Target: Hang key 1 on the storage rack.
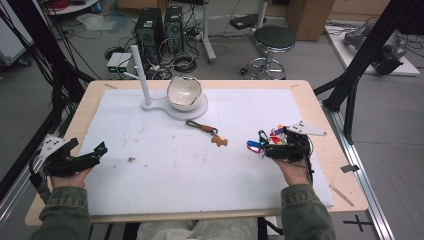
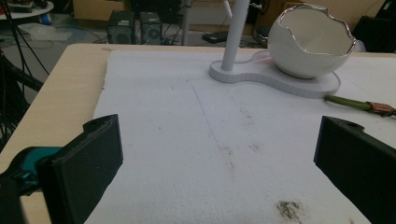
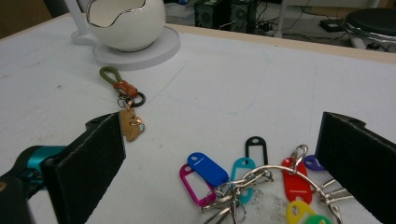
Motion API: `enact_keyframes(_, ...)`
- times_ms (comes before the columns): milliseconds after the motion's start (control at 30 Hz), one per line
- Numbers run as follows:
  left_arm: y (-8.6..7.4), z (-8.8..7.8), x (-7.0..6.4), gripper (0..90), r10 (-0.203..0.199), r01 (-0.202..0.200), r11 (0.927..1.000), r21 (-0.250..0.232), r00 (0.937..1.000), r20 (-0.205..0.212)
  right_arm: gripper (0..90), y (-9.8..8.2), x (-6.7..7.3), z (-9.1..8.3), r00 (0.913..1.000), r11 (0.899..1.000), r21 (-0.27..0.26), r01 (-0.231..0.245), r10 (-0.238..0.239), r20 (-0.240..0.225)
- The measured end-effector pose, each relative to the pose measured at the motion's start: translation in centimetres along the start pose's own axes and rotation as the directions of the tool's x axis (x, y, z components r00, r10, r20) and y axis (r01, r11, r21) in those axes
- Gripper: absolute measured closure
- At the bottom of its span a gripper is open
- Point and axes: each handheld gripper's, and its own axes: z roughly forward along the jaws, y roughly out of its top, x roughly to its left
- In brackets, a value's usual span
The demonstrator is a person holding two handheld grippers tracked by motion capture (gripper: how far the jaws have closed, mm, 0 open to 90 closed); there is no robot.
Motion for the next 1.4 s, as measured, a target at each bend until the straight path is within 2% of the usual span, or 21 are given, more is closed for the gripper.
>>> enact_keyframes(333,0.0,0.0,0.1,1.7,-0.012,0.012,0.9999,-0.001,0.9999,0.002,0.8,1.2,0.2,1.6,0.9998,0.999,0.036,0.006,-0.005,-0.019)
enact_keyframes(400,0.0,0.0,0.2,1.7,-0.034,0.034,0.9994,-0.001,0.9993,0.016,0.8,1.4,0.1,1.8,0.9998,0.999,0.040,0.008,-0.007,-0.020)
enact_keyframes(767,0.0,0.1,0.2,1.7,-0.030,0.030,0.9995,0.001,0.9994,0.018,0.8,2.7,0.1,3.5,0.9988,0.998,0.060,-0.008,0.011,-0.047)
enact_keyframes(967,0.0,0.1,0.2,1.7,-0.033,0.033,0.9994,0.002,0.9994,0.012,0.8,3.2,0.4,5.0,0.9990,0.994,0.109,0.016,-0.011,-0.043)
enact_keyframes(1300,0.0,0.2,0.2,1.7,-0.033,0.033,0.9994,0.006,0.9994,0.010,0.8,4.7,1.0,6.9,0.9976,0.989,0.139,0.047,-0.040,-0.056)
enact_keyframes(1333,0.0,0.2,0.2,1.7,-0.033,0.033,0.9994,0.006,0.9994,0.012,0.9,5.0,1.2,7.4,0.9970,0.986,0.152,0.062,-0.054,-0.055)
enact_keyframes(1400,-0.1,0.3,0.2,1.7,-0.034,0.034,0.9994,0.009,0.9993,0.013,0.8,5.3,1.3,7.8,0.9968,0.987,0.153,0.052,-0.042,-0.068)
